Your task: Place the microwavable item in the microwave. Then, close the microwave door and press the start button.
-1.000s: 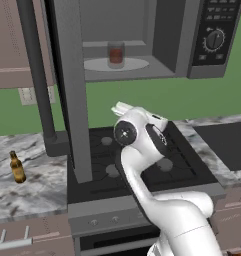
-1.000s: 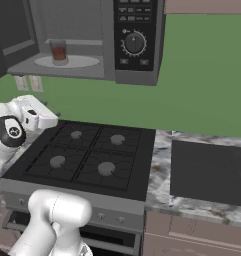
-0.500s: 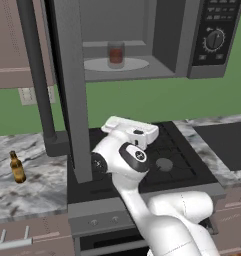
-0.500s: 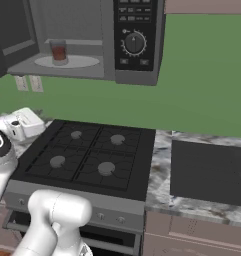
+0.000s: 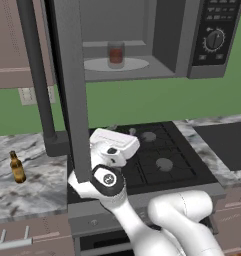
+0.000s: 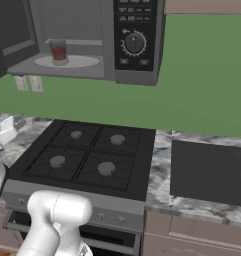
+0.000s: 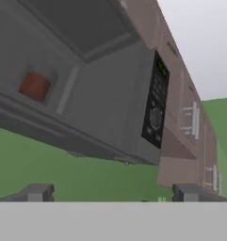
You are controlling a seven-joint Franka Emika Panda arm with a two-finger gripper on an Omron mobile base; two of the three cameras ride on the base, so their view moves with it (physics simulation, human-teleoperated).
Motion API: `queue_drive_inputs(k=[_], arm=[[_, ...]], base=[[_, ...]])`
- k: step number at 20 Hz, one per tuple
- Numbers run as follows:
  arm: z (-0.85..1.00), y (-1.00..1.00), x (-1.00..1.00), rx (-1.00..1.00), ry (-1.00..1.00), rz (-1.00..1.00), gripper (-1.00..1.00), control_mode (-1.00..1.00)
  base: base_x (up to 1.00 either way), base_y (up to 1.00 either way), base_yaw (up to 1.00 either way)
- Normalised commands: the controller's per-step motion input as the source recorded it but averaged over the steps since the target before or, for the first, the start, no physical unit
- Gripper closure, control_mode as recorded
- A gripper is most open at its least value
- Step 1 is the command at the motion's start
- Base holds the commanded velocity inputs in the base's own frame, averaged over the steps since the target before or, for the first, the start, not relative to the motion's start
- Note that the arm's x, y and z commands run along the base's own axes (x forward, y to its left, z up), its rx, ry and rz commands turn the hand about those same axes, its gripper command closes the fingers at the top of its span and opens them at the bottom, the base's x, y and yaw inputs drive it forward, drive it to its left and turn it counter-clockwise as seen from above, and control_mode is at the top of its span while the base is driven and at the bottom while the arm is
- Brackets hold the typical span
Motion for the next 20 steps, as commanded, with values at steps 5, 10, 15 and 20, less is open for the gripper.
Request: queue_drive_inputs(k=[5, 10, 15, 20], arm=[[0.4, 0.49, -0.48, -0.23, -0.05, -0.15, -1.0, -1.0], [0.49, 0.61, -0.39, -0.26, 0.0, -0.15, -1.0, -1.0], [0.12, 0.58, -0.37, -0.25, 0.05, -0.19, -1.0, -1.0], [-0.16, 0.63, -0.09, -0.25, 0.24, -0.23, -1.0, -1.0]], base=[[0.0, 0.0, 0.0], [0.0, 0.0, 0.0], [0.0, 0.0, 0.0], [0.0, 0.0, 0.0]])
